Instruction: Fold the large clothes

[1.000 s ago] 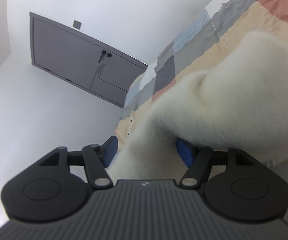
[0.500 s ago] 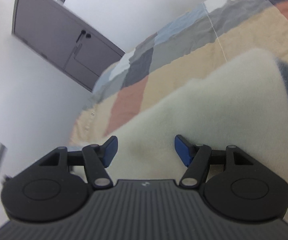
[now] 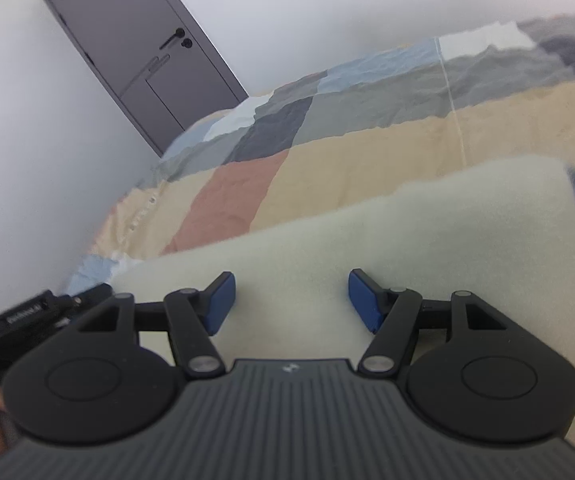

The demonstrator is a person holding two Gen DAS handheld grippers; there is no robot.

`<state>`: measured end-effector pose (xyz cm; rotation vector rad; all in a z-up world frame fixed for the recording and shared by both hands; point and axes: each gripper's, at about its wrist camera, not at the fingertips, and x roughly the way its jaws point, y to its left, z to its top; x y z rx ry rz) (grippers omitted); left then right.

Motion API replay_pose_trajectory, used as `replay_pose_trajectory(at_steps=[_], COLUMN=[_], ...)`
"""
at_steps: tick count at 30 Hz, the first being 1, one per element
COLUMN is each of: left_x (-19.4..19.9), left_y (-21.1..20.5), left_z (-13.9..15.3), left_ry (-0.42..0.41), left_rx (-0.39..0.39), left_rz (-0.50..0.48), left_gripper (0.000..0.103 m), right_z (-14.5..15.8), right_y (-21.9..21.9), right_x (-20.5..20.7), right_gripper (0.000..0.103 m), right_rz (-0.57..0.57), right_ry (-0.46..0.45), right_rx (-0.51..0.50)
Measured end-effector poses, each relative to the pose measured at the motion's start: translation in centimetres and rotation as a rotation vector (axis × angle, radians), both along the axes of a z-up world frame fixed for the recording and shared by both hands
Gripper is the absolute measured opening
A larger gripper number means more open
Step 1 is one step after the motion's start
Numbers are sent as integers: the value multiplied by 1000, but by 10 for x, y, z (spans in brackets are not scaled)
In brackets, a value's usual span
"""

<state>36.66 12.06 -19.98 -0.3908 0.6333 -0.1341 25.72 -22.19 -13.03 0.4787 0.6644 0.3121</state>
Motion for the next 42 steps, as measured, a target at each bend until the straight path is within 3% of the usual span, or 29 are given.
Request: replay_pose_trajectory(at_steps=[6, 11, 16, 23, 28, 33, 35, 42], left_x=[-42, -81, -86, -72, -87, -113, -117, -120], left_y=[-17, -36, -42, -47, -42, -33, -27, 13], left_z=[11, 16, 10, 0, 10, 15, 7, -38], left_ry=[-5, -23, 20, 43, 49, 75, 121, 311], left_rx=[33, 147, 160, 187, 139, -24, -131, -506], left_rz=[-41, -73, -75, -68, -67, -84, -98, 20], left_gripper=[74, 77, 80, 82, 82, 83, 83, 83], right_z=[19, 24, 23, 4, 3, 13, 16, 9], right_y=[17, 30, 40, 43, 41, 31, 29, 29], right_x=[-38, -71, -75, -47, -54, -77, -89, -121], right_gripper=[66, 66, 66, 70, 71, 71, 72, 74], right_rz=[19, 42, 52, 43, 11, -8, -8, 34], right_ry=[-43, -91, -110, -40, -50, -46, -44, 26], right_rx=[-118, -249, -347, -300, -258, -186, -157, -18])
